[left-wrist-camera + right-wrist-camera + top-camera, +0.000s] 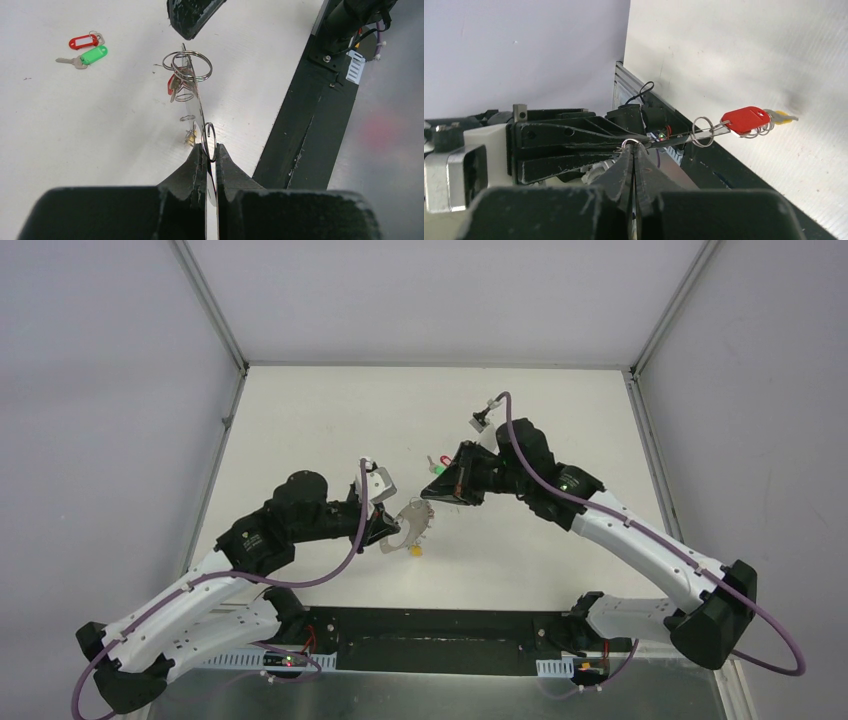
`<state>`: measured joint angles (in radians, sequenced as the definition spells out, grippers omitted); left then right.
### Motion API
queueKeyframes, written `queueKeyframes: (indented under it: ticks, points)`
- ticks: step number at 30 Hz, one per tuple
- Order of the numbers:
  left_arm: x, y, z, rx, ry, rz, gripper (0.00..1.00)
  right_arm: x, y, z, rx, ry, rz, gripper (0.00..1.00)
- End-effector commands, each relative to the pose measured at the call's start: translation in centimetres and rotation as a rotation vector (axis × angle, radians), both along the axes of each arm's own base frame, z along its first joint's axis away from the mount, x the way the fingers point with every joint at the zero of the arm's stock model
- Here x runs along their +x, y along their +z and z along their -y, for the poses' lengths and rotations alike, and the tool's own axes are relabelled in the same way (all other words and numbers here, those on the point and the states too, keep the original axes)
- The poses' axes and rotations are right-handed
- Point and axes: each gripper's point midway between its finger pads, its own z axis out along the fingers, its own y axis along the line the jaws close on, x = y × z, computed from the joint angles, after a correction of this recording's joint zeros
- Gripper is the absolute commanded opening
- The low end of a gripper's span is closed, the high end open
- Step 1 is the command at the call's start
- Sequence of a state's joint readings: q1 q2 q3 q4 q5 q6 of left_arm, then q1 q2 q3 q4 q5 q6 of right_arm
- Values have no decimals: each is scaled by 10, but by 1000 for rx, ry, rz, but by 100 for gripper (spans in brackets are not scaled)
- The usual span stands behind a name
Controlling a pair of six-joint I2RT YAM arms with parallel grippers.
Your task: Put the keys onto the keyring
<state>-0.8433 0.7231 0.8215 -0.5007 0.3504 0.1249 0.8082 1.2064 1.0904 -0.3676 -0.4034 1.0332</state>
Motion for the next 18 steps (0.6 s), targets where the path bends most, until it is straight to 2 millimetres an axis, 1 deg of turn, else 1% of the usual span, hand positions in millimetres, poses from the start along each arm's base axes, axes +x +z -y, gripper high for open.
queueKeyframes:
  ticks: [1,2,7,10,12,16,18]
  points:
    - [-1,28,5,-74,-36,90,0,4,48,3,90,31,242,0]
    - [-2,28,5,-75,-40,92,0,4,49,4,87,29,256,2]
    - [-4,31,5,-80,-53,103,0,4,47,5,80,34,258,29]
    - [-6,32,5,-83,-64,107,0,1,44,2,88,59,217,39]
    - [-6,32,5,-83,-70,110,0,-1,42,0,99,84,170,43]
    - [-7,33,5,-86,-68,110,0,-5,33,1,90,89,25,43]
    - [-6,33,5,-88,-61,106,0,-10,31,3,90,84,-15,42]
